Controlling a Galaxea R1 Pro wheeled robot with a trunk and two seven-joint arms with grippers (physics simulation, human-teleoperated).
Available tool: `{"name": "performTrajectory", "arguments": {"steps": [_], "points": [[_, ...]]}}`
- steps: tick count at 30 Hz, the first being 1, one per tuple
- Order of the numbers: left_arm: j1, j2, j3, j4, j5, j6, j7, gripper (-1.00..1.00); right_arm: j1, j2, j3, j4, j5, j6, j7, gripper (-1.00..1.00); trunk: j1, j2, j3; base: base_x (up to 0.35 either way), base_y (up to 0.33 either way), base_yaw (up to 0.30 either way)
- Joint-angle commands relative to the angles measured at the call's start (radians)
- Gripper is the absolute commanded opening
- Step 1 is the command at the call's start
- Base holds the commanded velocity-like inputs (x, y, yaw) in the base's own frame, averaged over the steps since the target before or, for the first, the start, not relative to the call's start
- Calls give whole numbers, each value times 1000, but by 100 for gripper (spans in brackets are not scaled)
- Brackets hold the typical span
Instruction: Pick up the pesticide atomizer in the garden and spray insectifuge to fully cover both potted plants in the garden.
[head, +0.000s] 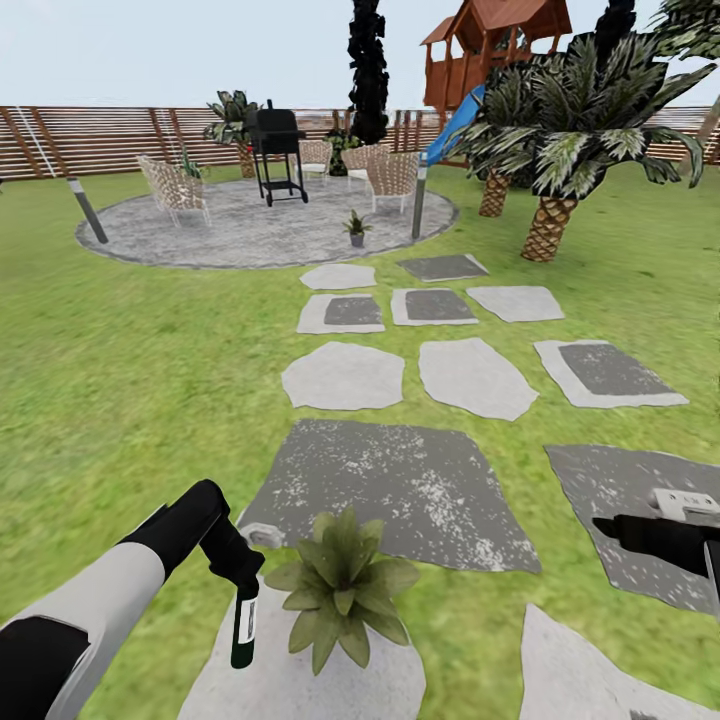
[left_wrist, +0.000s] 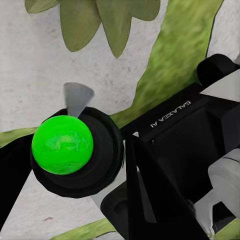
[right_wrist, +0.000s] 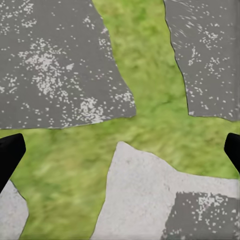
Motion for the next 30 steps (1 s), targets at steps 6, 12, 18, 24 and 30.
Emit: {"name": "performTrajectory", "arguments": {"steps": [6,12,18,24,30], "points": [[1,-1,-2,-2,-9,6,-9,-100,-1,-1,-1,-1,10,3,10,100,0,0,-1,13,4,-16],[0,-1,-2,4,-9,7,38,-100,-1,-1,-1,-1,9,3,10,100,0,0,-1,124,54,-2],[2,-7,-3,7,-9,8,70,-100,-1,-1,0,0,10,3,10,100,0,0,-1,95,24,0],[7,-11,-6,7,-9,7,72,-100,-1,-1,0,0,10,3,10,100,0,0,-1,14,3,0],[22,-5,-7,8,-9,6,74,-100,-1,-1,0,0,10,3,10,100,0,0,-1,1,0,0]]}}
